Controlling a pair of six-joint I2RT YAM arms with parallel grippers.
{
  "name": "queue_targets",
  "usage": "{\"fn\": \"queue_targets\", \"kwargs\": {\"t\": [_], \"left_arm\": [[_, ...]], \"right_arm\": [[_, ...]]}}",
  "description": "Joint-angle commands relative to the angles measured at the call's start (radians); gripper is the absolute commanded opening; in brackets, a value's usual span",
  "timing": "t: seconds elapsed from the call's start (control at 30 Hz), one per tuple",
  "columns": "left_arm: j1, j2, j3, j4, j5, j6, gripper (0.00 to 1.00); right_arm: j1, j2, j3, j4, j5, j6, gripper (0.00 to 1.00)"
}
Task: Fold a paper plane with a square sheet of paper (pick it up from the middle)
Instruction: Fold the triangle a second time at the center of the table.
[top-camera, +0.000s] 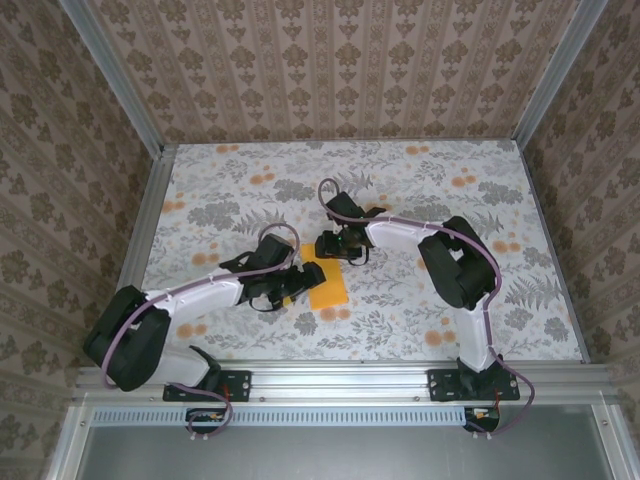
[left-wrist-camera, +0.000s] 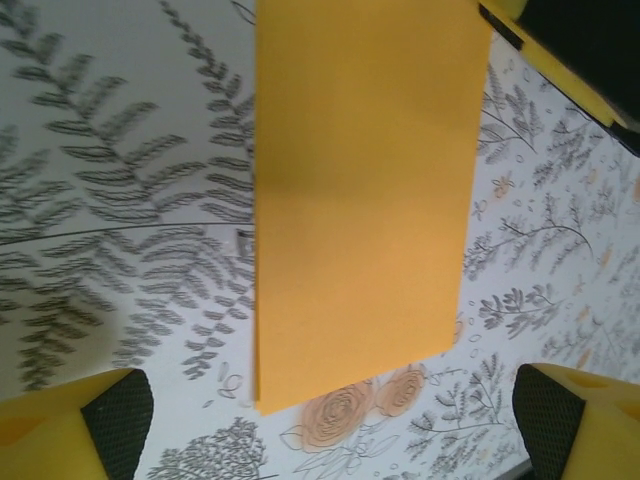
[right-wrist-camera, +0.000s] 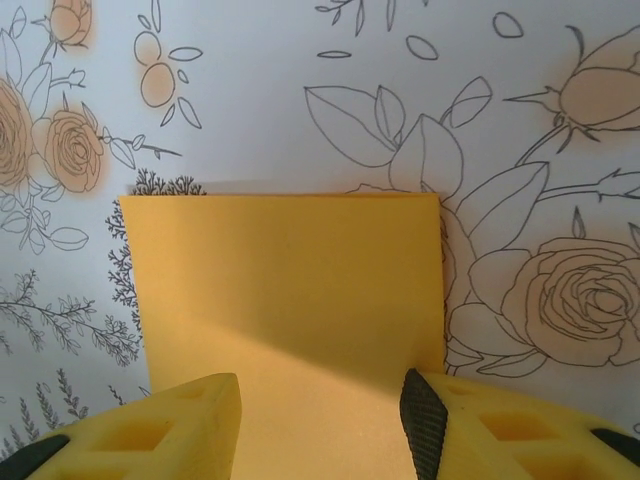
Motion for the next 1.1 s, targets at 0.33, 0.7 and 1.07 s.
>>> {"fn": "queue_targets", "kwargs": {"t": [0.33, 0.7, 1.07], "left_arm": [[-0.047, 0.091, 0.054, 0.049, 0.069, -0.063, 0.94], [-0.050, 0.115, 0.054, 0.092, 0.088, -0.074, 0.88], [-0.035, 0.086, 0.055, 0.098, 0.089, -0.032, 0.85]], "right_arm": [[-0.053, 0.069, -0.032, -0.006, -0.087, 0.085, 0.49], [-0.055, 0.076, -0.030, 0.000, -0.103, 0.088, 0.49], [-0.058, 0.074, -0.034, 0.005, -0.109, 0.085, 0.49]]}}
